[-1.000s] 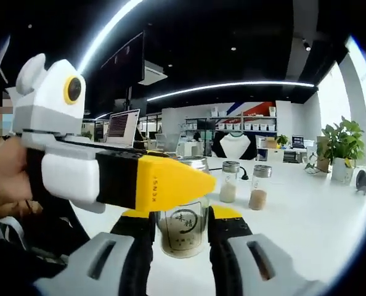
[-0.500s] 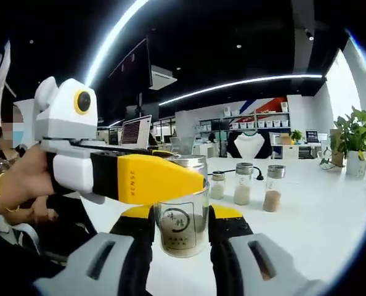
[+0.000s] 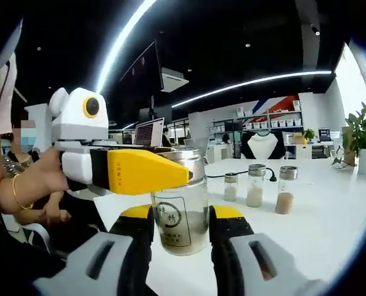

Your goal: Rotate the seasoning bottle until the label or dispensing opening points toward the visible target arrow and the bottle remains upright within the marked orientation range

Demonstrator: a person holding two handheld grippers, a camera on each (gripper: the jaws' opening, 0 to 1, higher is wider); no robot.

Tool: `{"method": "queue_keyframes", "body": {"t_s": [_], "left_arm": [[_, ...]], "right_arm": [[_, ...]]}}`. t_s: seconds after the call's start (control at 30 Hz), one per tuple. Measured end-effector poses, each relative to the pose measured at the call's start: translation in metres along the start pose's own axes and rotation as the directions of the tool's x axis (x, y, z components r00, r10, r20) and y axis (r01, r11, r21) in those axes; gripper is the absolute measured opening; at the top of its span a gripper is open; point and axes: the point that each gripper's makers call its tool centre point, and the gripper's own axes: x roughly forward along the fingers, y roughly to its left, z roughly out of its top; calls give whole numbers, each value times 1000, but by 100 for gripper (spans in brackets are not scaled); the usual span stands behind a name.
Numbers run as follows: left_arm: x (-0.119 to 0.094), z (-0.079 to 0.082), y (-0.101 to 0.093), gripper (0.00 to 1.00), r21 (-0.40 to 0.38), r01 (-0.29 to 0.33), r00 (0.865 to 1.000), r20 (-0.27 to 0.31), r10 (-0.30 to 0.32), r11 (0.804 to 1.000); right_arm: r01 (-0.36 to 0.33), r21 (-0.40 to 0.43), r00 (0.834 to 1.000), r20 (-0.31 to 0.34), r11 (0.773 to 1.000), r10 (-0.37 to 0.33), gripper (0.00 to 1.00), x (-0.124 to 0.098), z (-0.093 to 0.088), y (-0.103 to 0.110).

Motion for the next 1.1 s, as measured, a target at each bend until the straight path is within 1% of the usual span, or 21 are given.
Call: {"method": "queue_keyframes", "body": {"t_s": [0.03,0.07,0.1,0.13,0.3,0.33,0.4,0.43,0.5,0.57,0.6,0.63,0.67,0.73,0.8,0.93,1.03,1.1], "left_arm": [[0,0,-2,33,10,14,1000,-6,-14,1000],[0,0,-4,33,14,25,1000,-11,-25,1000],[-1,1,-6,33,22,38,999,-11,-38,999],[-1,1,-6,33,24,41,999,-10,-40,999],[-1,2,-7,34,22,52,999,-12,-52,998],[-1,3,-6,34,21,48,999,-7,-48,999],[0,4,-4,34,5,41,999,5,-41,999],[0,4,-3,34,1,40,999,9,-40,999],[2,3,-1,34,-9,21,999,25,-21,1000],[4,0,1,34,-28,-1,1000,21,1,1000],[5,-1,3,34,-34,-13,1000,21,13,999],[6,-1,3,34,-36,-17,1000,21,18,999],[7,-2,5,33,-44,-34,999,18,35,998],[9,-4,7,33,-47,-56,998,11,57,997],[9,-4,10,33,-60,-79,997,12,80,995],[9,-4,13,33,-76,-109,994,23,111,991],[11,-4,14,33,-91,-154,987,28,157,984],[12,-3,14,34,-88,-170,984,30,173,982]], "right_arm": [[-27,39,1000,-10,999,27,34,0,-1,4],[-46,41,999,-11,998,46,35,1,0,5],[-56,0,998,-6,998,56,35,1,3,5],[-67,-13,998,-9,998,67,35,2,3,6],[-96,-25,995,-16,995,96,33,3,4,8],[-69,-38,998,8,997,69,33,2,6,6],[-38,-68,999,20,997,40,33,1,7,5],[-35,-68,999,16,997,36,32,1,7,5],[-2,-83,1000,8,997,3,32,1,6,0],[42,-104,999,-6,994,-43,32,1,3,-6],[80,-96,997,-4,992,-81,32,1,2,-9],[98,-90,995,-2,991,-98,32,1,2,-11],[143,-66,990,2,988,-143,32,2,0,-15],[174,-67,985,2,983,-174,32,4,-1,-16],[192,-72,981,3,979,-193,32,5,-1,-18],[202,-58,979,8,978,-202,32,7,-1,-19],[240,-82,971,14,967,-240,32,9,-1,-21],[254,-79,967,18,964,-253,32,9,-1,-22]]}}
